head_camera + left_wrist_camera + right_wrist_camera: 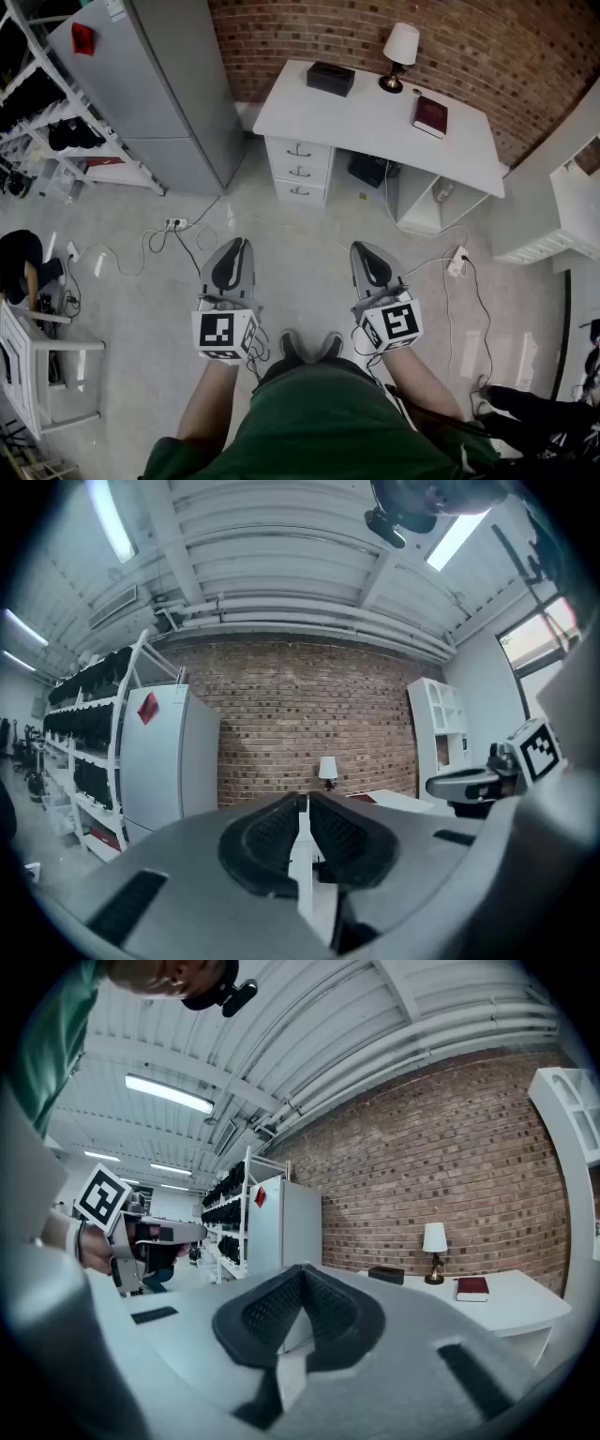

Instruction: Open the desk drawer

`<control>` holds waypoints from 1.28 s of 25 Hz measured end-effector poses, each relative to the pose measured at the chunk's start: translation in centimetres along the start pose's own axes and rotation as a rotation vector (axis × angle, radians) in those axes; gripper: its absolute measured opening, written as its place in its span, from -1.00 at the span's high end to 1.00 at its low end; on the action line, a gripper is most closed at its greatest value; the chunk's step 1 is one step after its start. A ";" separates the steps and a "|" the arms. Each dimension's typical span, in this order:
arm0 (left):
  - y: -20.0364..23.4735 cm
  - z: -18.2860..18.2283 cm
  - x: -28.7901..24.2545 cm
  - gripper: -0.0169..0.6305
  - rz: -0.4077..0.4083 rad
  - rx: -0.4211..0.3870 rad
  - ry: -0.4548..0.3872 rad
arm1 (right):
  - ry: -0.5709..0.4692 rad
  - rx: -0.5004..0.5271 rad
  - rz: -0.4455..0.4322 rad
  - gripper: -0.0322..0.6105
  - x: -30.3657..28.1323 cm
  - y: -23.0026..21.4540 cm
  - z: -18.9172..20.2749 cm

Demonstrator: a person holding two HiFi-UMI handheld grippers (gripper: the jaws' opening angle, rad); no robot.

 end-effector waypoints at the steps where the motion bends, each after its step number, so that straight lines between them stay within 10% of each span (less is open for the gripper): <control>1: 0.0 0.1 0.0 0.84 -0.002 -0.001 0.003 | 0.002 -0.001 0.001 0.90 -0.1 -0.1 0.0; 32: 9.1 8.0 -3.9 0.84 0.008 0.046 0.115 | 0.036 -0.107 0.065 0.89 -10.2 -0.6 4.0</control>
Point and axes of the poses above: the fingertips, and each gripper's own axes: x backward along the fingers, y to its left, z out of its underside, the point moved 8 cm from there along x, backward along the fingers, and after that the axes turned 11 degrees about -x, right-handed, at the moved point
